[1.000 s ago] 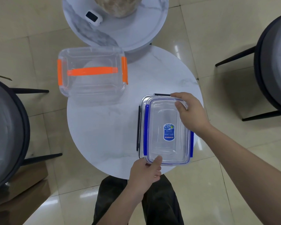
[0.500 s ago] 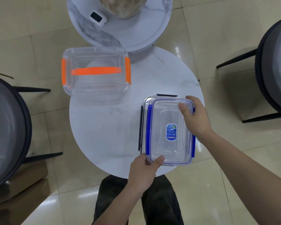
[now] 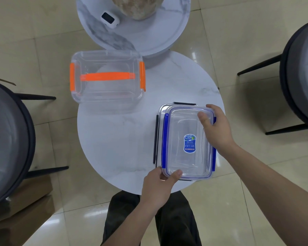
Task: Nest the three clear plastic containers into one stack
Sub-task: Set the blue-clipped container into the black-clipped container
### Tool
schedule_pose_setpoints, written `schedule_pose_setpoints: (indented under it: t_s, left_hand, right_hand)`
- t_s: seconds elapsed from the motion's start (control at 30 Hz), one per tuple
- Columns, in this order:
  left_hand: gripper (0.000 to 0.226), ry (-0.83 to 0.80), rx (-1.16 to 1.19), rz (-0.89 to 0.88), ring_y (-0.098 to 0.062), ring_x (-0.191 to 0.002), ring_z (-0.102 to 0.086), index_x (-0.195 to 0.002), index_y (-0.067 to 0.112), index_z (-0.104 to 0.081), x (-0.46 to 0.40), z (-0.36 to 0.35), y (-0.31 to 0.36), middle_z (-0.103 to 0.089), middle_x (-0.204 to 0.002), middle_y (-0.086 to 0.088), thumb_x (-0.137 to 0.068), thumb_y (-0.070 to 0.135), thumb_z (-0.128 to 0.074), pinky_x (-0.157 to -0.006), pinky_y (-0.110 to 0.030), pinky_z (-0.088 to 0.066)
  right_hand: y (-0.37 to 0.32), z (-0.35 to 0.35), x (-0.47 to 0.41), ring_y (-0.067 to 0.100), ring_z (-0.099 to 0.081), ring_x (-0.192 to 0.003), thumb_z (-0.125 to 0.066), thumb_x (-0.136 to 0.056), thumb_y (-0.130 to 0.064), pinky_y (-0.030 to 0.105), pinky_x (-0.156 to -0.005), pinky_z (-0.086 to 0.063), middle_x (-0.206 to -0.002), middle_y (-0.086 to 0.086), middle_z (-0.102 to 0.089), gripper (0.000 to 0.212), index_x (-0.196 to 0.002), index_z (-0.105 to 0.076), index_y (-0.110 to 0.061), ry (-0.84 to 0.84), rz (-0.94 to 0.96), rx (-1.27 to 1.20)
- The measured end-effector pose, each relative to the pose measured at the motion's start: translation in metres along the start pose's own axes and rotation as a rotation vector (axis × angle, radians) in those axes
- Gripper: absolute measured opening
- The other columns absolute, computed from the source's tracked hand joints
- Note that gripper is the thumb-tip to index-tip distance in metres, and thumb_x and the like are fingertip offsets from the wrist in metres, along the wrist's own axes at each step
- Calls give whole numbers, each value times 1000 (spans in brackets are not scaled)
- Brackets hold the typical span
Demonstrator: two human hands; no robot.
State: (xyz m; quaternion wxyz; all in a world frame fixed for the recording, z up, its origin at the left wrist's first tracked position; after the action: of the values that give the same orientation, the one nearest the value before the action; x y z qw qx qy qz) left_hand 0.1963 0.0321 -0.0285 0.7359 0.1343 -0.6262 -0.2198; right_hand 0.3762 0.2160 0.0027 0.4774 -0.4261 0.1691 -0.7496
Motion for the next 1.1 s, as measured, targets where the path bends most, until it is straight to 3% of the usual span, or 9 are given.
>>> schedule_pose_setpoints:
  t_s: [0.13,0.37,0.57,0.63,0.73,0.83,0.9,0.97,1.1]
  left_hand:
    - [47,-8,10,3,-21,-111,-67,-117,34,-54,5,0,3,-66,-121,9,-81,60,-69,-81,-21,-57]
    - [46,28,-16,38,-18,-108,-66,-116,32,-52,5,2,2,-63,-118,12,-82,57,-71,-86,-25,-57]
    - [50,129,21,81,-19,-106,-66,-110,28,-54,5,15,0,-63,-114,10,-76,57,-77,-86,-30,-62]
    - [51,171,76,97,-17,-107,-64,-111,25,-53,3,25,1,-62,-115,7,-77,53,-79,-75,-24,-60]
    - [63,198,159,145,-19,-118,-57,-121,27,-44,2,31,-4,-53,-127,4,-75,47,-83,-63,-17,-50]
    - [90,158,296,275,-24,-135,-48,-143,24,-35,2,21,-19,-42,-149,-2,-72,45,-86,-90,-34,-56]
    - [104,90,408,393,-28,-139,-45,-150,24,-29,4,6,-29,-39,-154,-4,-67,47,-87,-106,-46,-49]
    - [111,16,572,464,-29,-136,-47,-150,25,-30,7,-10,-33,-45,-150,-6,-58,48,-88,-110,-50,-48]
    - [95,-79,795,464,-27,-127,-54,-143,20,-40,8,-32,-32,-58,-132,-6,-62,38,-86,-112,-54,-45]
  right_hand:
    - [1,-2,1,14,-53,-107,-51,-100,-36,26,-82,-45,-143,6,-54,51,-147,-40,-17,-23,-2,-11]
    - [7,-3,1,12,-54,-107,-45,-103,-37,8,-65,-43,-135,-6,-49,52,-151,-32,-23,-110,-15,-40]
    - [27,-2,6,19,-59,-115,-53,-96,-37,26,-78,-53,-136,-9,-53,56,-149,-37,-27,-128,-121,-219]
    - [35,-1,10,20,-64,-114,-56,-88,-43,36,-85,-58,-136,-4,-59,59,-143,-44,-27,-137,-152,-267]
    - [43,2,17,11,-61,-110,-54,-98,-35,26,-83,-52,-140,-3,-53,53,-148,-39,-23,-106,-200,-332]
    - [43,10,15,17,-47,-131,-61,-89,-47,32,-100,-39,-152,0,-43,74,-152,-32,-23,-103,-206,-313]
    - [29,18,4,16,-39,-140,-64,-88,-49,34,-109,-35,-157,-1,-38,77,-153,-31,-25,-129,-113,-203]
    - [10,22,-8,11,-36,-139,-65,-88,-49,34,-112,-31,-159,-5,-35,74,-152,-34,-27,-191,15,-13]
    - [-31,7,-35,4,-35,-133,-70,-87,-44,22,-103,-24,-156,-11,-37,70,-148,-40,-27,-453,161,310]
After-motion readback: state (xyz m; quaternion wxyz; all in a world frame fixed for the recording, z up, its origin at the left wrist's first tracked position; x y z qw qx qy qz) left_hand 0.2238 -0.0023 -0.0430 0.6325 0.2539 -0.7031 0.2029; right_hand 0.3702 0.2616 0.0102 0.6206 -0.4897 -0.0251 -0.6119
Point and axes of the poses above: each hand's wrist, its own x-axis away from the middle knuckle, its own z-axis out of the back of the hand, y = z × x, the point moved 7 cm from there along -x, towards the middle knuckle
